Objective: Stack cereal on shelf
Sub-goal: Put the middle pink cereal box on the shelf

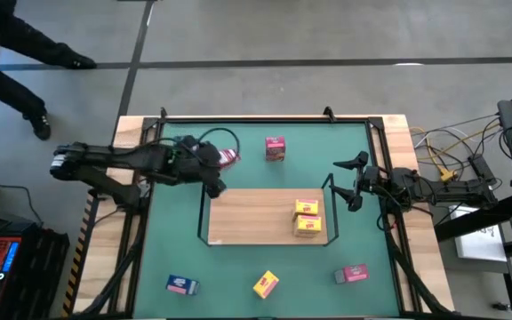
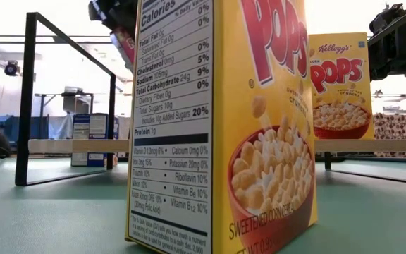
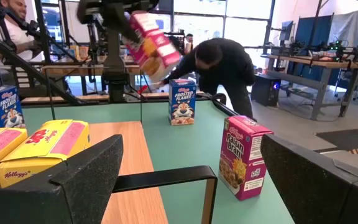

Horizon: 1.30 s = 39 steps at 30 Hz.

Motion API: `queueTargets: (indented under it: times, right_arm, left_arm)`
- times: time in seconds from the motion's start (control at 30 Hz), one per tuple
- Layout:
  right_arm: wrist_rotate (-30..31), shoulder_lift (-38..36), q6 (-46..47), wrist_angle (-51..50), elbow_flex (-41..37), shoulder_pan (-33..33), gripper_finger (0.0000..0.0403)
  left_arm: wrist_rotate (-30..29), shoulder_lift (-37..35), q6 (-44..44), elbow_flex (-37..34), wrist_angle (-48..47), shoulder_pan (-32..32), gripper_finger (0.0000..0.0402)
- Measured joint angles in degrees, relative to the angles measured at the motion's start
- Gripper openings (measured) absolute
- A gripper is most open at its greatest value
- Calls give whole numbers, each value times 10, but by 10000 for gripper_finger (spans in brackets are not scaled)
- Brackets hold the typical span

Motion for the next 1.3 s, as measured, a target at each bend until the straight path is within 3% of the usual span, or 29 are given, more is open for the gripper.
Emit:
queueTargets:
  times: [0.13,0.3,0.93,1.3]
  right_arm:
    - [0,0,0,0,0,0,370]
    - [0,0,0,0,0,0,370]
    - [0,0,0,0,0,0,370]
    - [0,0,0,0,0,0,370]
  left_arm:
    - [66,49,9,35,2,-5,140]
    - [100,115,14,87,-2,-23,140]
    - [107,285,43,220,4,-130,135]
    - [147,389,69,355,-43,-146,135]
